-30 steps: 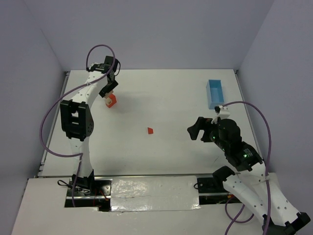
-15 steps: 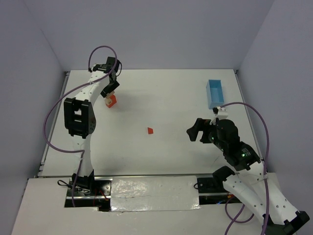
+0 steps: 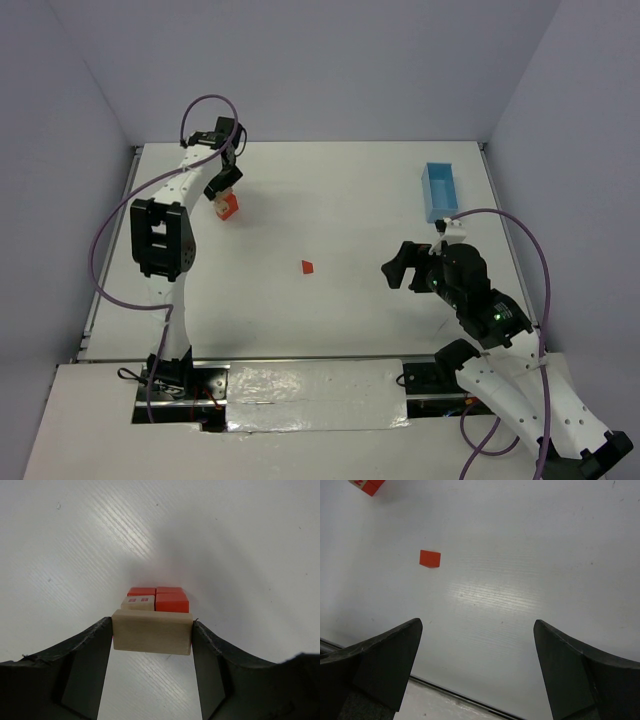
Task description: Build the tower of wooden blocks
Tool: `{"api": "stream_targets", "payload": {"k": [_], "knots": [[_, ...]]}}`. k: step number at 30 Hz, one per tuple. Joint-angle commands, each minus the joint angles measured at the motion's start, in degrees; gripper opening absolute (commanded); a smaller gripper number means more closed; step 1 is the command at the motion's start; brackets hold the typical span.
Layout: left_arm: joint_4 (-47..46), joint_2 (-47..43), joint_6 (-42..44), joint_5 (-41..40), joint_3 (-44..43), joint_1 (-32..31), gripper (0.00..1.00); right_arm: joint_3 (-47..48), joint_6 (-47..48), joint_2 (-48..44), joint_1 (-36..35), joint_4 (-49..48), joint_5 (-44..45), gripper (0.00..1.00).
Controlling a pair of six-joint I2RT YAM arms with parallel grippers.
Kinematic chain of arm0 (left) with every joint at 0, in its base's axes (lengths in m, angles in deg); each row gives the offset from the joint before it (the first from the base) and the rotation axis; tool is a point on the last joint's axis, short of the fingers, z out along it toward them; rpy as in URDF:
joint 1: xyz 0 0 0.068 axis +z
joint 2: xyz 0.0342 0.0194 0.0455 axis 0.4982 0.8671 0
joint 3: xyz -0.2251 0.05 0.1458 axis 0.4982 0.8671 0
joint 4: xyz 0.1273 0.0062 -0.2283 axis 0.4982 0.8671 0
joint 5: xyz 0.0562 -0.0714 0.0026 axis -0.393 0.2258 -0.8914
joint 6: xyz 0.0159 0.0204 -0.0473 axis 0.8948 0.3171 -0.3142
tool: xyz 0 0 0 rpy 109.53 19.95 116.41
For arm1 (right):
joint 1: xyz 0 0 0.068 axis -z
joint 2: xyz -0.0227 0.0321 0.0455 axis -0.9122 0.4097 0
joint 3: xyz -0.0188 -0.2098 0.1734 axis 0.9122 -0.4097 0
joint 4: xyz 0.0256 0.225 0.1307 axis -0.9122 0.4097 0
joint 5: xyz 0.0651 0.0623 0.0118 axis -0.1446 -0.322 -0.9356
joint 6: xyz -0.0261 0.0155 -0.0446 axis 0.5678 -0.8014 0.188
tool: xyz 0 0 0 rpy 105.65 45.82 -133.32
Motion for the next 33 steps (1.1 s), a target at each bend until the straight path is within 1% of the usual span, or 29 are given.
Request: {"api": "stream_targets", "payload": {"k": [1,6,11,23,33], "knots": [[-0.49,1.13,1.56,0.66,-1.74,0.73,0.0,-0.18,-0.3,-0.04,-0.36,-2.84,-0.39,1.0],[-1.9,0.34,2.44,2.42,-0.6,1.08,0.01,-0.18,-0.13,0.05,-0.36,-2.92,-0.65,1.0],[-3.56,-0.37,3.06,3.12,0.63,1.17,0.11,-0.27,-0.13,-0.04,-0.36,-2.92,-0.65,1.0],[-3.57,-0.98,2.71,3.04,2.31,1.17,0.14,-0.27,-0.13,-0.04,-0.44,-3.19,-0.83,1.0],[-2.78,-1.86,2.35,2.86,2.39,1.17,0.22,-0.44,-0.13,-0.3,-0.44,-3.36,-1.0,1.0]]}}
